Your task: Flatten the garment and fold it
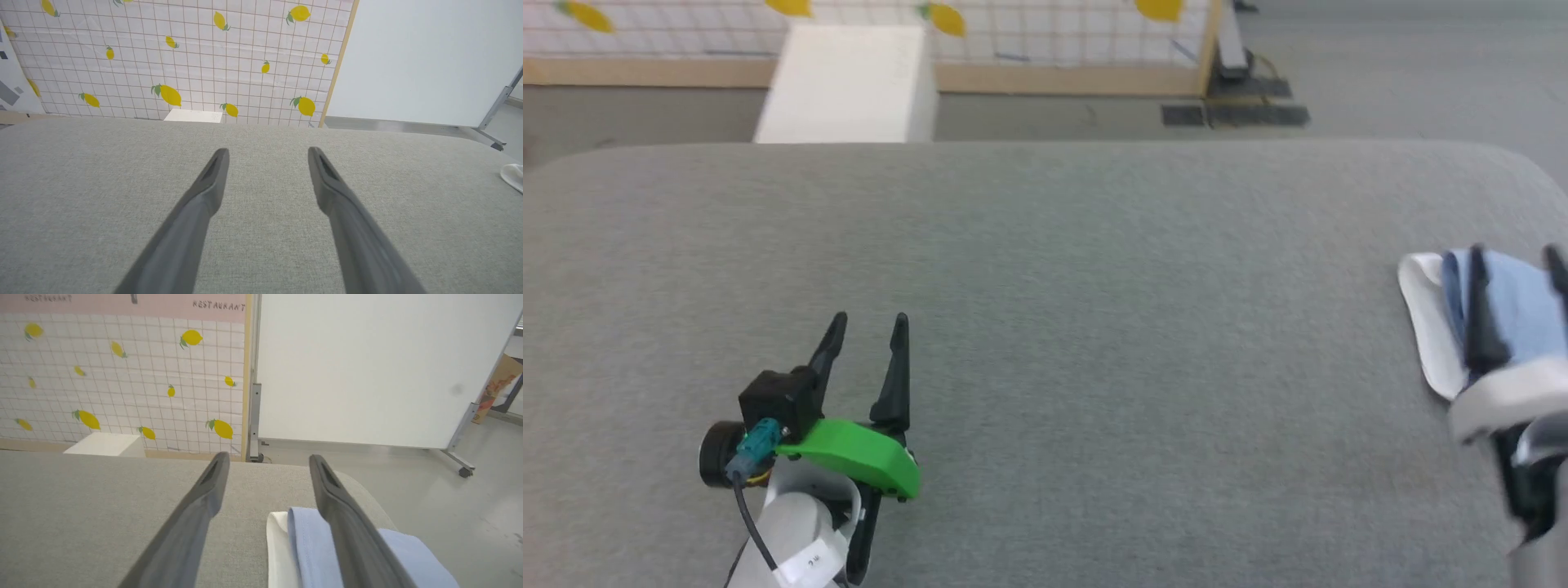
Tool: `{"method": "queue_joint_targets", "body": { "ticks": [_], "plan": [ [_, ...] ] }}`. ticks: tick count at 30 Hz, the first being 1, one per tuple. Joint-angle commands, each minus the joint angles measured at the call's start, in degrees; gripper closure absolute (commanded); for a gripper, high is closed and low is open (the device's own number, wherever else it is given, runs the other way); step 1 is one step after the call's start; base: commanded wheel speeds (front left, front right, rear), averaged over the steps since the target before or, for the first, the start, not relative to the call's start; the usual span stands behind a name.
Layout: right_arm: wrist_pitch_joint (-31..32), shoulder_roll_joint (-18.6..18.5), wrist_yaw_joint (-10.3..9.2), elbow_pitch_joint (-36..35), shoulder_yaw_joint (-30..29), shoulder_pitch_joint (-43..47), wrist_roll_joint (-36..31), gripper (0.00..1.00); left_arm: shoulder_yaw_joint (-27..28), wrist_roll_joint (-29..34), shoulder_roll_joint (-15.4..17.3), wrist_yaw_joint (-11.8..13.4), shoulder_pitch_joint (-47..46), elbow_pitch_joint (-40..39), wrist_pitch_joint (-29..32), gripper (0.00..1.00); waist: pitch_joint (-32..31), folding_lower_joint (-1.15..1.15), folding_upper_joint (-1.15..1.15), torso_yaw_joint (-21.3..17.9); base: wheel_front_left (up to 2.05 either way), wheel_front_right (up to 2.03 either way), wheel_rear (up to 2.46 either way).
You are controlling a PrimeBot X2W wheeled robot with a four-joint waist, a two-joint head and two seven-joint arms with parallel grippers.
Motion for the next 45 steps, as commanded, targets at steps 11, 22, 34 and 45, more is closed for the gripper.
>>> {"method": "queue_joint_targets", "body": {
  "ticks": [11, 22, 34, 45],
  "plan": [
    [-4.6, 6.2, -0.09, -9.7, 5.1, 14.4, 4.6, 0.0, -1.3, -0.6, -0.9, -0.5, 2.2, 1.3, -0.3, 0.0, -5.0, 0.0, 0.0, 6.9, 0.0, 0.0, 0.0],
    [-6.5, 6.4, -0.09, -9.2, 7.6, 18.4, 6.5, 0.0, -1.7, -0.2, -1.3, -0.5, 3.7, 1.6, -0.3, 0.0, -5.4, 0.0, 0.0, 7.6, 0.0, 0.0, 0.0],
    [-6.0, 6.3, 0.0, -8.4, 7.7, 18.0, 6.8, 1.0, -2.0, -0.3, -1.4, -0.3, 3.4, 2.3, 0.0, 1.0, -5.5, 0.0, 0.0, 8.0, 0.0, 0.0, 0.0],
    [-5.6, 6.3, 0.0, -8.5, 7.9, 17.9, 6.6, 1.0, -1.9, 0.2, -1.4, -0.1, 3.7, 1.6, 0.5, 1.0, -5.5, 0.0, 0.0, 7.7, 0.0, 0.0, 0.0]
  ]
}}
